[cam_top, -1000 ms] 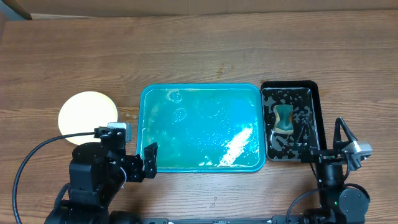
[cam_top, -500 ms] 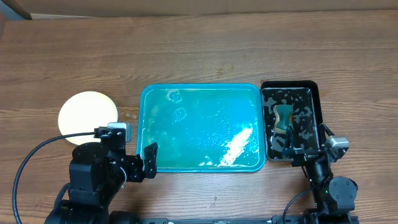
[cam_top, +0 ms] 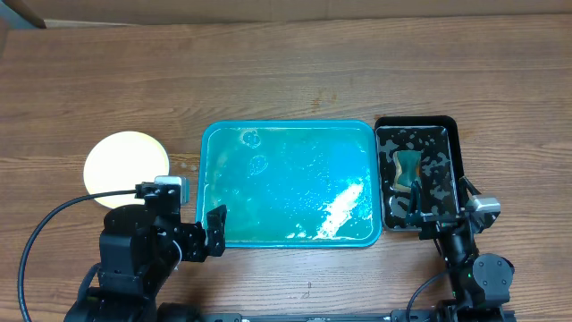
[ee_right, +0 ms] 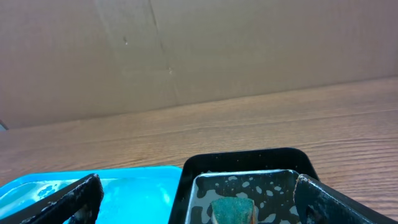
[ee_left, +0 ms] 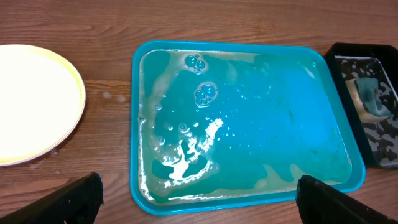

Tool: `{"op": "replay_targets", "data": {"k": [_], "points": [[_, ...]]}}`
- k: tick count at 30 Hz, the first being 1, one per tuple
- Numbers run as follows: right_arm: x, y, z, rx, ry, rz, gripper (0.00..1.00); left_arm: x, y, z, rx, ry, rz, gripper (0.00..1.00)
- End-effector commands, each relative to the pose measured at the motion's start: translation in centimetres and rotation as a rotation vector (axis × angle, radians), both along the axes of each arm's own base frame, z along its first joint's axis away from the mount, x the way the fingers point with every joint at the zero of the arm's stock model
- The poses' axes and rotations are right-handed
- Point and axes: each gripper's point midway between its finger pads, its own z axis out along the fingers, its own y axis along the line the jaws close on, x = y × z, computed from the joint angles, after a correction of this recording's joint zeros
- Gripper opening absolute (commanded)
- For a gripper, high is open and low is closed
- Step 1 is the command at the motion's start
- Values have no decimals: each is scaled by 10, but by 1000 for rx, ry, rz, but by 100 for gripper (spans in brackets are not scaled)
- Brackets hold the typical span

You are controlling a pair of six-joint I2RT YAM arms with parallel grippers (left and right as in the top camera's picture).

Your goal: Clean dirty plates on tray and stack at the side

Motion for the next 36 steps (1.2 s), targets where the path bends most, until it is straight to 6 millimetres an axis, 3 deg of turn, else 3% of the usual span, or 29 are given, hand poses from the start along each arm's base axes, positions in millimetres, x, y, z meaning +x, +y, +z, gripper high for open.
{"op": "replay_targets", "data": {"k": [1, 19, 29, 36], "points": [[0, -1, -1, -7, -9, -2, 100, -1, -1, -2, 2, 1, -13, 100], [0, -1, -1, -7, -9, -2, 100, -2, 5, -5, 27, -15, 6, 100], [0, -1, -1, -7, -9, -2, 100, 14, 19, -54, -18, -266, 97, 100], [0, -1, -1, -7, -9, -2, 100, 33, 27, -61, -70, -493, 146, 100]]}}
